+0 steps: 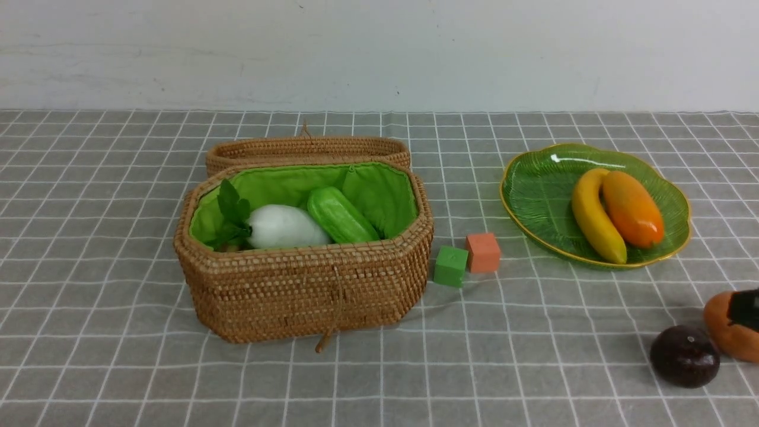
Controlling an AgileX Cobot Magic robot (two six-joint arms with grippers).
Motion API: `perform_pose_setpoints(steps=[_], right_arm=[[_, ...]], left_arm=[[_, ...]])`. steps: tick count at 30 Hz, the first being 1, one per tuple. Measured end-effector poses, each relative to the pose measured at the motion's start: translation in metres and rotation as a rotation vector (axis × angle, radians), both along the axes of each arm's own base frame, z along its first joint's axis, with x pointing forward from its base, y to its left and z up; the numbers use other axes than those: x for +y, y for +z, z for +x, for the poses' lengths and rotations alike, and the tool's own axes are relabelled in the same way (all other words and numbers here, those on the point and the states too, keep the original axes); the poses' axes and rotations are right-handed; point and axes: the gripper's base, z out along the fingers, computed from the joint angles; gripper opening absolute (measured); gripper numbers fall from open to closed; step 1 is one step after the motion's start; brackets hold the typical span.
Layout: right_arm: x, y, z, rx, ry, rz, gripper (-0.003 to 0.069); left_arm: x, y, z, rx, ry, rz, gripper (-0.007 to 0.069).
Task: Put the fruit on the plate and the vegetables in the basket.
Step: Use the right arm to grab a mangosteen and put it into the right plate
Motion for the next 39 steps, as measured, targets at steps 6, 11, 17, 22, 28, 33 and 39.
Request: perform_pose_setpoints(steps=[6, 11, 17, 22, 28, 33, 39], right_arm=[[0.0, -0.013, 0.039, 0.216, 0.001, 0.057, 0.0613], [-0.006, -0.052, 0.064, 0.423, -0.155, 0.175, 0.0669], [-0.011, -0.085, 0.086, 0.48, -0.22, 0.174, 0.0657], [-0.016, -0.102, 0.098, 0.471, -0.255, 0.156, 0.0651], [-0.022, -0.109, 0.106, 0.436, -0.277, 0.122, 0.064], [-0.025, -0.112, 0.111, 0.404, -0.285, 0.099, 0.0614], [-0.025, -0.113, 0.112, 0.404, -0.244, 0.068, 0.0562]], left_arm=[[0.0, 0.0, 0.0, 0.0, 0.0, 0.0, 0.0092], [0.0, 0.0, 0.0, 0.0, 0.0, 0.0, 0.0096], [0.0, 0.0, 0.0, 0.0, 0.0, 0.0, 0.0103], [0.0, 0.0, 0.0, 0.0, 0.0, 0.0, 0.0103], [0.0, 0.0, 0.0, 0.0, 0.0, 0.0, 0.0105], [0.0, 0.0, 0.0, 0.0, 0.0, 0.0, 0.0112], [0.0, 0.0, 0.0, 0.0, 0.0, 0.0, 0.0114]])
